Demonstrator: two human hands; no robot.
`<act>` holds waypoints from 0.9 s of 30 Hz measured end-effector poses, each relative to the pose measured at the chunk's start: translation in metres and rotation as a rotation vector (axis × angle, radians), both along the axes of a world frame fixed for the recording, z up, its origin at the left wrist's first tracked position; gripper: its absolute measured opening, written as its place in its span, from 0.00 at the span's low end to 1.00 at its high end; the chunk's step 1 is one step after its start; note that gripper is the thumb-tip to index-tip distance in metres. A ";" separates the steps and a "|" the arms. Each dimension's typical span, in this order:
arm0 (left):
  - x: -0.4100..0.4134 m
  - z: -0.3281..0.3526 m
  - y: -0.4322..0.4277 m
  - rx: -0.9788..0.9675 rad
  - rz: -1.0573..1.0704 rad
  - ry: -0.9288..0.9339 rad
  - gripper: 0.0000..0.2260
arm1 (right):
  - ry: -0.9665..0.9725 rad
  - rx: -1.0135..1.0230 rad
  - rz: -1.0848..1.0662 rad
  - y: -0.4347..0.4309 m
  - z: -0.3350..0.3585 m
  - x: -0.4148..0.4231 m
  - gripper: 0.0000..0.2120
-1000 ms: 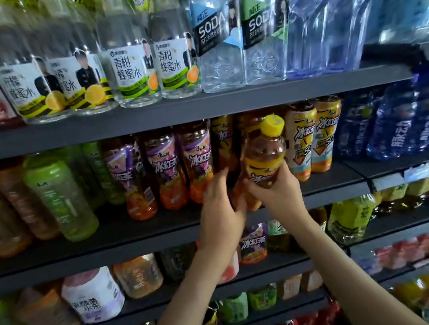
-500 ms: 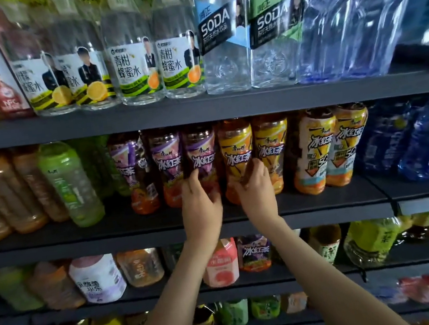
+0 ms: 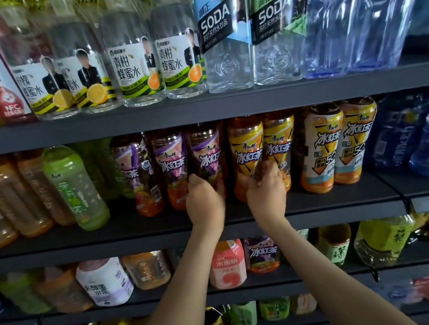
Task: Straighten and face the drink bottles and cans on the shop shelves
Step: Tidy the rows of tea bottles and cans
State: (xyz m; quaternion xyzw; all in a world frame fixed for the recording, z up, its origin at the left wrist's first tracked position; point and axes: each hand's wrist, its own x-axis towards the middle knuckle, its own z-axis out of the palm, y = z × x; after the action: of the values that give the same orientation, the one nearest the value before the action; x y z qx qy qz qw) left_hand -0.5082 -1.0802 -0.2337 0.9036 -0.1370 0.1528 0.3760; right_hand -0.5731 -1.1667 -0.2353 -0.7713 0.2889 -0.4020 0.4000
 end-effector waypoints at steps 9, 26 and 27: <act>-0.002 -0.004 0.014 -0.054 -0.058 -0.013 0.16 | -0.026 0.057 -0.012 -0.001 -0.002 -0.002 0.18; -0.003 -0.006 0.008 -0.166 -0.133 0.013 0.24 | 0.086 -0.054 0.081 -0.002 -0.006 -0.006 0.25; -0.005 -0.007 0.008 -0.160 -0.137 0.000 0.25 | 0.094 -0.064 0.077 0.000 -0.008 -0.010 0.26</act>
State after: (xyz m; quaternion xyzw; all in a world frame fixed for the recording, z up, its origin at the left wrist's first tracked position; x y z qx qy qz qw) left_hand -0.5128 -1.0726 -0.2403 0.8592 -0.1857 0.1375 0.4565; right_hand -0.5827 -1.1663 -0.2436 -0.8122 0.2646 -0.3587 0.3763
